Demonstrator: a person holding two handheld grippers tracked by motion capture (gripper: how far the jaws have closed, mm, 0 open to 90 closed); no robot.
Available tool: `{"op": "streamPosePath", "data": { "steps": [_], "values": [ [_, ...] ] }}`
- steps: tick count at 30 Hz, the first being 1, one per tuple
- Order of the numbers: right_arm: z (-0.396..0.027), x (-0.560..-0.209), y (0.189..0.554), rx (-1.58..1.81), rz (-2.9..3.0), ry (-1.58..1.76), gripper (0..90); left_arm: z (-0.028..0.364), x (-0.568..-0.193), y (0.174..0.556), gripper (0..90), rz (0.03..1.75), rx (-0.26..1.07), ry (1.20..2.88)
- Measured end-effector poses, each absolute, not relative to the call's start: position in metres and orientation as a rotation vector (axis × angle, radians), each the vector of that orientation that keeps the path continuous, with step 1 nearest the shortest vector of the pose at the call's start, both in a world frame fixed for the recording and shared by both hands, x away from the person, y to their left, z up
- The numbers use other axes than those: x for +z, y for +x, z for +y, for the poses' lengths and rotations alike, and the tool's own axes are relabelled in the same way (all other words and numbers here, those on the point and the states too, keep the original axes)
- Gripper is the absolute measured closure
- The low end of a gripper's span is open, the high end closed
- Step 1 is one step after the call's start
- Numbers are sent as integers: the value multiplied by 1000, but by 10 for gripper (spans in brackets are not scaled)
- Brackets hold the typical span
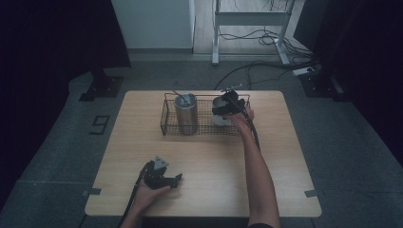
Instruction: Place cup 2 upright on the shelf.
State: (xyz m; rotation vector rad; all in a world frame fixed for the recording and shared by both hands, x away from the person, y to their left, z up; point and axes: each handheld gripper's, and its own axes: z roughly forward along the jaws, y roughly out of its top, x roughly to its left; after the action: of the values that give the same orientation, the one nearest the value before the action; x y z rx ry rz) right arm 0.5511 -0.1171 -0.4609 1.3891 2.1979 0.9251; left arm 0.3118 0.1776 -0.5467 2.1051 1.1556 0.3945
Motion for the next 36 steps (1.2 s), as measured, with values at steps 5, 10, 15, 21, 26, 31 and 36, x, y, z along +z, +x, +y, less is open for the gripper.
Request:
{"op": "streamPosePath", "data": {
  "steps": [5, 10, 15, 21, 26, 31, 36],
  "values": [
    [-117, -467, 552, 898, 2215, 1389, 69, 178, -547, 312, 140, 1155, 395, 2106],
    [-118, -471, 554, 889, 2217, 1404, 69, 177, -547, 312, 140, 1154, 399, 2111],
    [-120, -474, 554, 884, 2218, 1410, 69, 177, -547, 312, 140, 1153, 400, 2113],
    [-120, -474, 553, 865, 2225, 1424, 66, 177, -547, 312, 140, 1152, 401, 2114],
    [-118, -474, 550, 835, 2217, 1420, 56, 176, -547, 311, 140, 1150, 398, 2116],
    [-118, -473, 550, 840, 2219, 1428, 46, 176, -546, 311, 140, 1146, 392, 2118],
    [-121, -466, 548, 915, 2170, 1441, 22, 176, -546, 311, 140, 1147, 391, 2118]
  ]
}}
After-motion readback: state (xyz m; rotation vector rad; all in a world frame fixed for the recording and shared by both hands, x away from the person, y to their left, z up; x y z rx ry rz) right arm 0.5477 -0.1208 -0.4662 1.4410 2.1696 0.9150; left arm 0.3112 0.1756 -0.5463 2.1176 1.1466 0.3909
